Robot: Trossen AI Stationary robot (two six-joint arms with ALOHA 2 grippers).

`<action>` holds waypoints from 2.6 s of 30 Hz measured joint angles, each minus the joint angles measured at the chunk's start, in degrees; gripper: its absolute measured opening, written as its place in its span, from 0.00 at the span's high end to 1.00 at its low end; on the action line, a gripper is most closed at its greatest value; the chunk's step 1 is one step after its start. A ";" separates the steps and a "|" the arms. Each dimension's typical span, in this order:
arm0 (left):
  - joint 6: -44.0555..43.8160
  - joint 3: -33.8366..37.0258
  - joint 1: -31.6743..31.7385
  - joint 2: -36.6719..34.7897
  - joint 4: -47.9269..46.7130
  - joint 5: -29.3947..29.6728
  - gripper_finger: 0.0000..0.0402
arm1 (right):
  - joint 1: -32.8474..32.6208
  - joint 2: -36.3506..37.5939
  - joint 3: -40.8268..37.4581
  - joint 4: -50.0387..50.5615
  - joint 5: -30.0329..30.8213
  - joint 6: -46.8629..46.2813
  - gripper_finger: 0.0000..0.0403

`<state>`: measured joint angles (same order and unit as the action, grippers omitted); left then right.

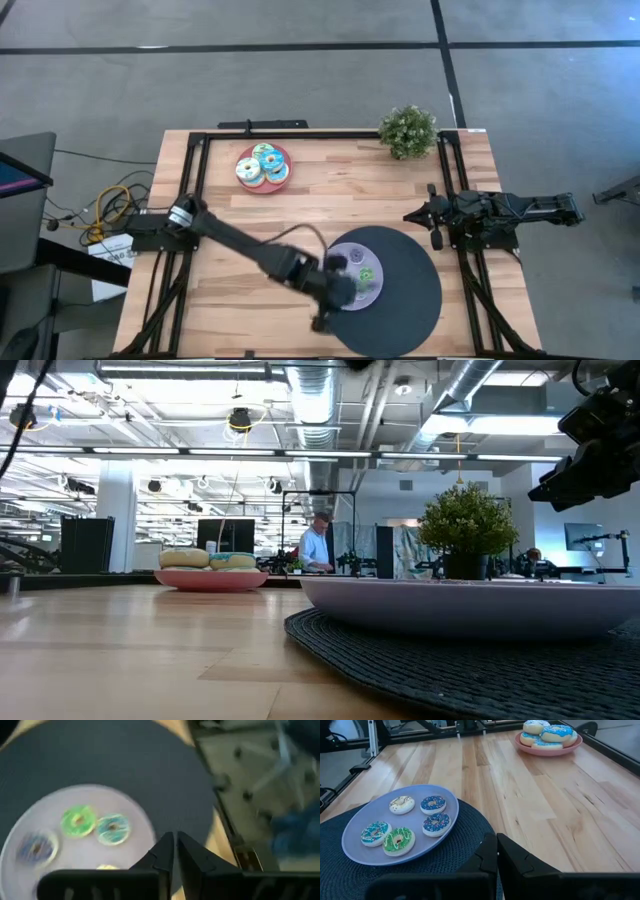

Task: Pick & Place donuts
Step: Return to Home Position

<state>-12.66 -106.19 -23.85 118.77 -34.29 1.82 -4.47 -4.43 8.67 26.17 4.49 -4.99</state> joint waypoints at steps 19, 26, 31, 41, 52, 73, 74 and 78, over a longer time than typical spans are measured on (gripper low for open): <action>10.03 14.71 -2.38 -6.56 6.89 5.35 1.00 | -0.01 -0.01 0.00 0.00 0.00 0.00 1.00; 10.02 44.85 2.93 -26.48 29.19 4.68 1.00 | 0.00 -0.02 0.02 0.00 -0.02 0.00 1.00; 13.66 65.32 6.27 -43.28 43.99 4.51 1.00 | 0.00 -0.02 0.02 0.00 0.00 0.00 1.00; 16.65 86.49 12.73 -74.00 46.37 0.96 1.00 | -0.01 -0.01 0.04 0.01 -0.01 0.00 1.00; 17.73 95.01 14.64 -99.13 36.57 -0.03 1.00 | 0.00 -0.02 0.02 0.00 0.00 0.00 1.00; 13.27 105.52 15.98 -118.56 38.52 -1.75 1.00 | 0.00 -0.02 0.02 0.02 -0.02 0.00 1.00; 13.44 105.48 16.25 -118.62 37.75 -1.69 1.00 | -0.02 -0.02 0.02 0.02 0.00 0.00 1.00; 15.92 105.48 18.28 -118.62 38.23 -0.94 1.00 | 0.00 -0.02 0.02 0.00 -0.01 0.00 1.00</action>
<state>3.26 -0.71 -5.57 0.15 3.93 0.89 -4.47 -4.45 8.69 26.17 4.48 -4.99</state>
